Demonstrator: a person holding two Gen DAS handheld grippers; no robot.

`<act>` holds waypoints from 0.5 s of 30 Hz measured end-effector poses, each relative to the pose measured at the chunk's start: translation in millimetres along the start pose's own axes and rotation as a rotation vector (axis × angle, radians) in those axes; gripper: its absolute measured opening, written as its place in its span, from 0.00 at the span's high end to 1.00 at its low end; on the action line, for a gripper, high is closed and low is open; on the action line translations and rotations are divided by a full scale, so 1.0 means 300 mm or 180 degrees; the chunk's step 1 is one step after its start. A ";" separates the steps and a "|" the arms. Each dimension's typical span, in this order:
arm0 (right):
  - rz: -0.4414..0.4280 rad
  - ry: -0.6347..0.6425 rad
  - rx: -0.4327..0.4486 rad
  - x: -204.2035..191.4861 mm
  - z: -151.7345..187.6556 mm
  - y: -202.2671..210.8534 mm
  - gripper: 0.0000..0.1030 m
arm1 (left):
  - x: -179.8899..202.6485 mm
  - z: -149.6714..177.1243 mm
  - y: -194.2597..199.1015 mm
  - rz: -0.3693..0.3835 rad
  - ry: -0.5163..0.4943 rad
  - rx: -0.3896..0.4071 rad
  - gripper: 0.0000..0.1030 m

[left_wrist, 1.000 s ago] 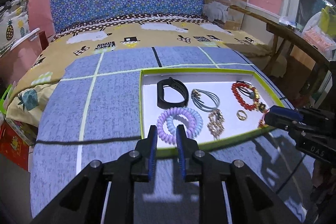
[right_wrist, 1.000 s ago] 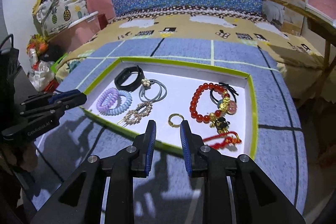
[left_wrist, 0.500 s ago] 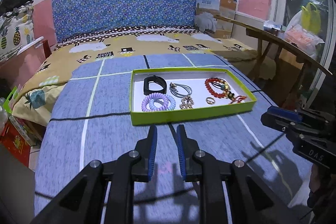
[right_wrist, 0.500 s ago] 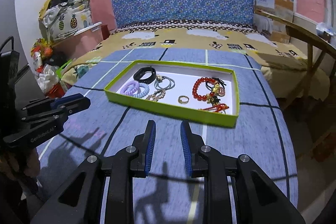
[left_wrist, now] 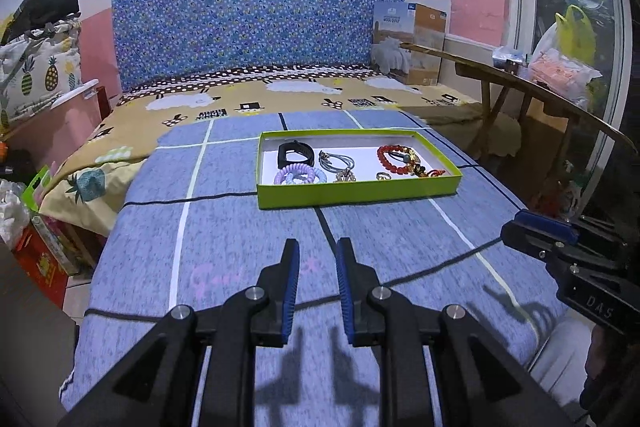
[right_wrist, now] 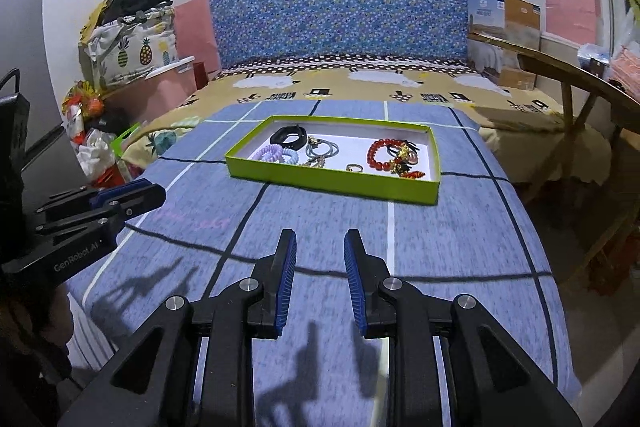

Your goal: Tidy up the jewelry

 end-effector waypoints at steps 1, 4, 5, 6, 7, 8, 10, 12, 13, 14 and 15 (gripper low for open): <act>0.0017 0.0006 0.0017 -0.004 0.005 0.010 0.75 | 0.000 0.011 0.008 0.0000 0.0007 0.0009 0.81; 0.0062 0.0023 0.0055 -0.012 0.013 0.029 0.75 | -0.004 0.032 0.020 0.0017 0.0045 0.0001 0.81; 0.0079 0.0027 0.0070 -0.014 0.015 0.036 0.75 | -0.004 0.037 0.022 0.0020 0.0047 0.0001 0.81; 0.0083 0.0030 0.0075 -0.015 0.017 0.039 0.75 | -0.003 0.041 0.024 0.0008 0.0048 0.0005 0.81; 0.0090 0.0032 0.0081 -0.017 0.019 0.042 0.75 | -0.002 0.044 0.028 0.0000 0.0046 0.0014 0.81; 0.0095 0.0029 0.0086 -0.019 0.022 0.045 0.75 | 0.000 0.047 0.031 -0.0001 0.0041 0.0022 0.81; 0.0097 0.0028 0.0089 -0.023 0.028 0.050 0.75 | 0.005 0.050 0.038 0.0001 0.0027 0.0043 0.81; 0.0101 0.0026 0.0093 -0.023 0.029 0.051 0.75 | 0.008 0.049 0.043 0.0005 0.0017 0.0069 0.81; 0.0106 0.0024 0.0097 -0.024 0.031 0.053 0.75 | 0.012 0.050 0.046 0.0006 0.0013 0.0077 0.81; 0.0106 0.0025 0.0094 -0.024 0.030 0.052 0.75 | 0.012 0.051 0.048 0.0004 0.0008 0.0083 0.81; 0.0109 0.0024 0.0095 -0.025 0.034 0.053 0.75 | 0.012 0.054 0.051 0.0000 0.0002 0.0090 0.81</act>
Point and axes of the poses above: each gripper's, at about its wrist camera, not at the fingertips, and y roughly against the way its jaws point, x to its right, z to its underside, the point moved 3 cm from there along -y, roughly the way its jaws point, and after that the axes turned 8 degrees about y, right-handed, at the moved point
